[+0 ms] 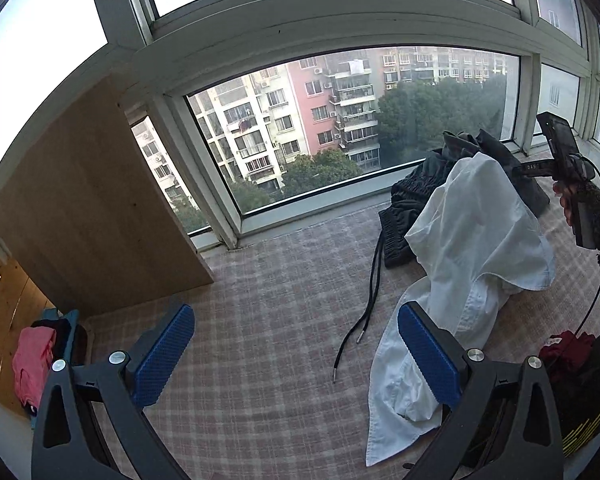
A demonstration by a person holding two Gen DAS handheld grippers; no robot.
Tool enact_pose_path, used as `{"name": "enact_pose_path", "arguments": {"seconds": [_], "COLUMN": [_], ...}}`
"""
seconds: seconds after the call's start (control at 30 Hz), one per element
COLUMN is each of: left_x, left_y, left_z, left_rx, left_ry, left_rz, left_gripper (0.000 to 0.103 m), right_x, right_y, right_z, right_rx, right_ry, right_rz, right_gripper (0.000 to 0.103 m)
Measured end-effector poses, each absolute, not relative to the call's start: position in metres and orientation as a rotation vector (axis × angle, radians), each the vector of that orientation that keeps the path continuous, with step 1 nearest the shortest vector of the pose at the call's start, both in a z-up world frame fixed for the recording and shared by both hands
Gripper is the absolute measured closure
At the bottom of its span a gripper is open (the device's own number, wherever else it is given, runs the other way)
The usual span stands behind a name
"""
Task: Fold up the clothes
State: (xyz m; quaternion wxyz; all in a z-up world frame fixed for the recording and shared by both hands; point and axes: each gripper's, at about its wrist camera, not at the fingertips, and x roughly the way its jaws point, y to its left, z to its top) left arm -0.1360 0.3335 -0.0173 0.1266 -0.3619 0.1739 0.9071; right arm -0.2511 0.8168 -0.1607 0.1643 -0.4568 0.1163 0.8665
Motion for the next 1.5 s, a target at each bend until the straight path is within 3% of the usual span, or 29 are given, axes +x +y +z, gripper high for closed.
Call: {"name": "enact_pose_path", "arguments": {"seconds": [0.13, 0.17, 0.2, 0.23, 0.3, 0.4, 0.6, 0.8, 1.03, 1.23, 1.33, 1.43, 1.5], "left_x": [-0.156, -0.159, -0.161, -0.162, -0.164, -0.163, -0.155, -0.131, -0.086, -0.054, -0.041, -0.029, -0.023], "left_y": [0.339, 0.340, 0.340, 0.341, 0.341, 0.341, 0.339, 0.318, 0.256, 0.176, 0.134, 0.090, 0.060], "left_z": [-0.039, -0.043, -0.047, -0.050, -0.053, -0.053, -0.043, -0.011, 0.026, 0.040, 0.041, 0.039, 0.035], "left_rx": [-1.138, -1.154, -1.164, -1.172, -1.183, -1.182, -1.145, -1.036, -0.909, -0.830, -0.818, -0.806, -0.805], "left_ry": [0.519, 0.528, 0.533, 0.537, 0.541, 0.537, 0.529, 0.448, 0.324, 0.206, 0.168, 0.176, 0.197], "left_rz": [2.628, 2.623, 2.619, 2.615, 2.611, 2.609, 2.601, 2.623, 2.675, 2.706, 2.717, 2.748, 2.768], "left_gripper": [0.001, 0.001, 0.001, 0.001, 0.001, 0.001, 0.001, 0.001, 0.001, 0.001, 0.001, 0.001, 0.001], "right_x": [-0.266, -0.265, -0.263, -0.257, -0.244, -0.215, -0.130, -0.067, -0.027, 0.018, 0.023, 0.004, -0.005], "right_y": [0.822, 0.827, 0.831, 0.836, 0.846, 0.849, 0.847, 0.767, 0.597, 0.427, 0.354, 0.308, 0.299], "right_z": [-0.185, -0.186, -0.186, -0.179, -0.165, -0.115, 0.065, 0.241, 0.395, 0.481, 0.511, 0.477, 0.428], "right_rx": [-1.359, -1.360, -1.360, -1.344, -1.306, -1.150, -0.638, -0.319, -0.115, 0.051, -0.049, -0.325, -0.521], "right_ry": [0.259, 0.288, 0.319, 0.367, 0.457, 0.448, 0.426, 0.260, -0.035, -0.248, -0.273, -0.327, -0.299], "right_rz": [2.441, 2.439, 2.440, 2.459, 2.496, 2.543, 2.681, 2.837, 2.967, 3.033, 3.073, 3.093, 3.064], "right_gripper": [0.053, 0.066, 0.094, 0.097, 0.098, 0.098, 0.100, 0.100, 0.100, 0.103, 0.103, 0.103, 0.090]}}
